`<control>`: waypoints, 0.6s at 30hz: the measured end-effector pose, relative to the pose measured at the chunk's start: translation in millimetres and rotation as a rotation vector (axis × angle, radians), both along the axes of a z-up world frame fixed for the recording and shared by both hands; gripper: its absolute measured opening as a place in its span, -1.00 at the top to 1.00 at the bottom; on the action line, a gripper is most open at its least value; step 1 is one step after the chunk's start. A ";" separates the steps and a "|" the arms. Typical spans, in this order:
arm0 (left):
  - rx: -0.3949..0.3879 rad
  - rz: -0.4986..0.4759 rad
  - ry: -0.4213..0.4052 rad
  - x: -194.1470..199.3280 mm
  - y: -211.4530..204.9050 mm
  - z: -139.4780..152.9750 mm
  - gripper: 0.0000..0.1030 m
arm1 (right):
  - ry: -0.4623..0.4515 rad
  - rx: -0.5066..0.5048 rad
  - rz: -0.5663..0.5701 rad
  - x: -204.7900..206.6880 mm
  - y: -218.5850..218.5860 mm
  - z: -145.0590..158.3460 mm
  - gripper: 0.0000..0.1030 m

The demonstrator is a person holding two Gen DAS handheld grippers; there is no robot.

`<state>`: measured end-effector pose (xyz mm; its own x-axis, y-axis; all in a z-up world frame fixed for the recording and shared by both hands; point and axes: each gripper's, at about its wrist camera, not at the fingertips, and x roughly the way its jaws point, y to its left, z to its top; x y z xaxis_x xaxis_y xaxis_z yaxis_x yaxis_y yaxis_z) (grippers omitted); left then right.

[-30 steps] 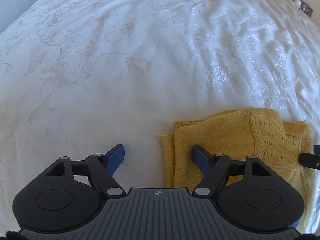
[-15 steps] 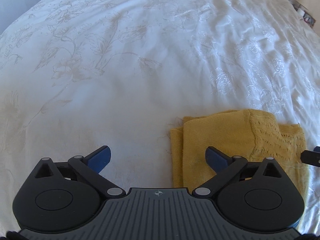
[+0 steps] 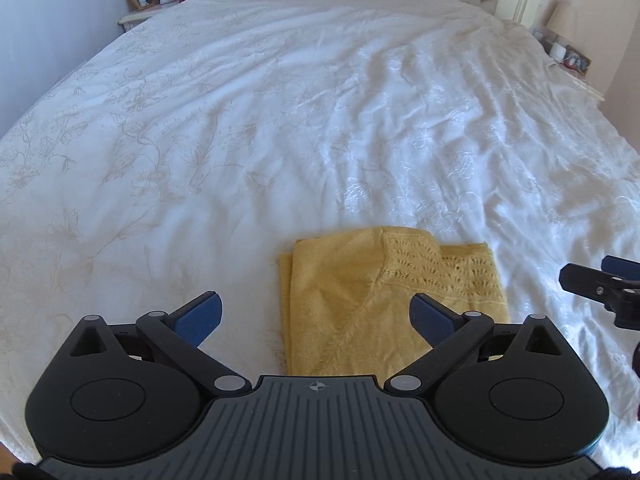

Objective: Fold small clothes

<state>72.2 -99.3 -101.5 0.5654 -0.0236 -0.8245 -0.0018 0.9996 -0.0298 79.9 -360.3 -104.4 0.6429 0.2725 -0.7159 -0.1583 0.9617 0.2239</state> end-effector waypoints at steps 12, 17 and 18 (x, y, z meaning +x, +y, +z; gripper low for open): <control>0.136 0.064 -0.063 -36.8 -16.9 41.8 -0.96 | -0.260 -0.092 -0.049 -66.5 18.5 59.0 -0.98; 0.097 0.048 -0.022 -56.2 -12.8 41.2 -0.93 | -0.095 -0.099 -0.066 -73.6 29.0 58.6 -0.97; 0.088 0.045 -0.018 -60.4 -12.0 40.9 -0.85 | -0.061 -0.089 -0.067 -75.5 30.2 56.6 -0.96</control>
<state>11.9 -111.3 -60.6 0.5791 0.0745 -0.8119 -0.0472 0.9972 0.0579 4.4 -330.0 -47.8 0.7006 0.1643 -0.6943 -0.1037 0.9862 0.1288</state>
